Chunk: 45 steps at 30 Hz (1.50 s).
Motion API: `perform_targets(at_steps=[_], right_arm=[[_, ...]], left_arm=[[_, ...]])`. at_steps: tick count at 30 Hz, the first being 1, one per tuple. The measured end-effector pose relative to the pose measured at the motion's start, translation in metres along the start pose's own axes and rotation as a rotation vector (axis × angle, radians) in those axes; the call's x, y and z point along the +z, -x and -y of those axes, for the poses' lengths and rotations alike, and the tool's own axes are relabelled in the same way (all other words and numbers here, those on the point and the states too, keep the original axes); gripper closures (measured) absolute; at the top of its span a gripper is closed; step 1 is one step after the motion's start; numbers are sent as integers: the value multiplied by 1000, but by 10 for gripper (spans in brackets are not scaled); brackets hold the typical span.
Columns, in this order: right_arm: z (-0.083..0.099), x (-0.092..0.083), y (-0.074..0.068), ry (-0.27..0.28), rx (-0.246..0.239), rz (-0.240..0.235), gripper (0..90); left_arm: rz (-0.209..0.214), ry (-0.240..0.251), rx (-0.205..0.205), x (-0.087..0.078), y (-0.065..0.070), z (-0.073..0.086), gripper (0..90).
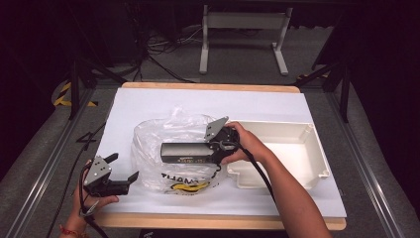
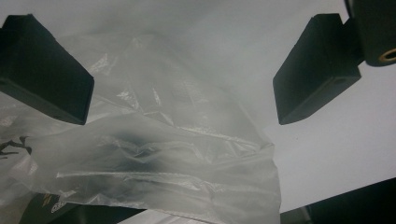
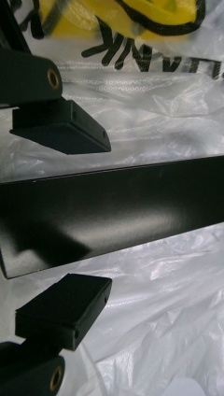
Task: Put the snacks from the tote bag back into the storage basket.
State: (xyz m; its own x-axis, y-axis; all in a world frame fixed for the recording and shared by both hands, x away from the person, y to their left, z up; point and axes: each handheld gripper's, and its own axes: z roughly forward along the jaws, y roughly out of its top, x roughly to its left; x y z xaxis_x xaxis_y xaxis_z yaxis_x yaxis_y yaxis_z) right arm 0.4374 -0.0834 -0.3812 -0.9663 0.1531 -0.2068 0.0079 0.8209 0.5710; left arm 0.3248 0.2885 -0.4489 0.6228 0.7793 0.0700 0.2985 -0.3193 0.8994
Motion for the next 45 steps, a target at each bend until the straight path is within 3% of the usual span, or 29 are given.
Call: perform_targets(at_steps=[1,13,19,28,45], right_arm=[[-3,4,0,-15,-10,-18,294],[-9,21,8,-215,-7,-46,284],[-13,26,10,-275,-4,-84,371],[-15,24,9,-249,-1,-127,424],[-18,15,6,-212,-39,-138,426]], left_arm=[[1,0,-2,0,0,0,60],[9,-8,3,1,0,0,60],[16,-9,6,1,0,0,61],[20,-14,1,3,0,1,60],[23,-11,-2,2,-1,1,61]])
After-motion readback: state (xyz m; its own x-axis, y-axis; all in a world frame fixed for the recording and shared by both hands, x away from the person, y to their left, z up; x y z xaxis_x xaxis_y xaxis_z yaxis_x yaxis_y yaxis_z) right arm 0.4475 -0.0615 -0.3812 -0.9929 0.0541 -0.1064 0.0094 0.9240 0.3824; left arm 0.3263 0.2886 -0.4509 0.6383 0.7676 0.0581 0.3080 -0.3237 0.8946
